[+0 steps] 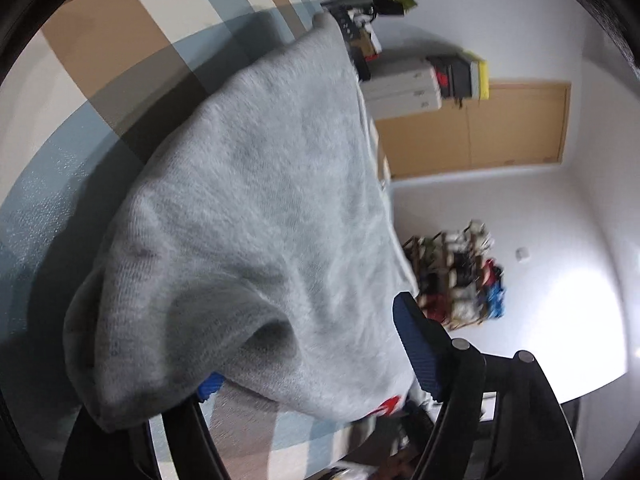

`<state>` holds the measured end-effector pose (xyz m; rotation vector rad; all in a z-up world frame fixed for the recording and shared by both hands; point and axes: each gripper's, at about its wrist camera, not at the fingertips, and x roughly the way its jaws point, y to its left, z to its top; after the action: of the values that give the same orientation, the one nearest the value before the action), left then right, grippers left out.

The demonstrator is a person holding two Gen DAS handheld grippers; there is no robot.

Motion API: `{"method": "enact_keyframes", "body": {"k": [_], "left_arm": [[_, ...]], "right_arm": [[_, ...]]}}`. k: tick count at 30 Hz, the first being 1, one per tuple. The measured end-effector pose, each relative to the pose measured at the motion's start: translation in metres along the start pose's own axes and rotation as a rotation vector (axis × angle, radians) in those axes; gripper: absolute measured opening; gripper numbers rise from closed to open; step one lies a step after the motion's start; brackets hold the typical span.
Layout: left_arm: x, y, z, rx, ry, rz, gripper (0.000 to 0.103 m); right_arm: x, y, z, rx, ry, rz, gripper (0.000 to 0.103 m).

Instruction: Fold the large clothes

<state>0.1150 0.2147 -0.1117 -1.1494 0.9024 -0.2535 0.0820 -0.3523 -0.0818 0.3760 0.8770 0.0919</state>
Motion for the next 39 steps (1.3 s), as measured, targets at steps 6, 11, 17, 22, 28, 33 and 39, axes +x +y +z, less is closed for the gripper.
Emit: {"method": "enact_keyframes", "body": {"k": [6,11,17,22,28,33,39], "left_arm": [[-0.014,0.02,-0.005,0.019,-0.019,0.014,0.001],[-0.029,0.024,-0.014,0.072,-0.023,0.045,0.001],[-0.054,0.02,-0.009,0.09,-0.091,0.059,0.001],[-0.07,0.028,-0.012,0.11,-0.117,0.102,0.001],[-0.092,0.03,-0.022,0.107,-0.155,0.106,0.001],[-0.102,0.036,-0.037,0.104,-0.136,0.099,0.001],[-0.113,0.028,-0.045,0.164,-0.06,0.131,0.001]], "right_arm": [[0.003,0.008,0.002,-0.037,-0.003,-0.021,0.011],[0.01,0.041,0.005,-0.239,-0.003,-0.075,0.01],[0.018,0.075,0.009,-0.314,0.009,-0.02,0.01],[0.021,0.102,-0.005,-0.382,0.015,0.055,0.01],[0.009,0.098,-0.024,-0.344,0.036,0.153,0.01],[0.0,0.066,-0.037,-0.32,0.068,0.14,0.013],[-0.01,0.013,-0.038,-0.075,0.171,0.213,0.03]]}}
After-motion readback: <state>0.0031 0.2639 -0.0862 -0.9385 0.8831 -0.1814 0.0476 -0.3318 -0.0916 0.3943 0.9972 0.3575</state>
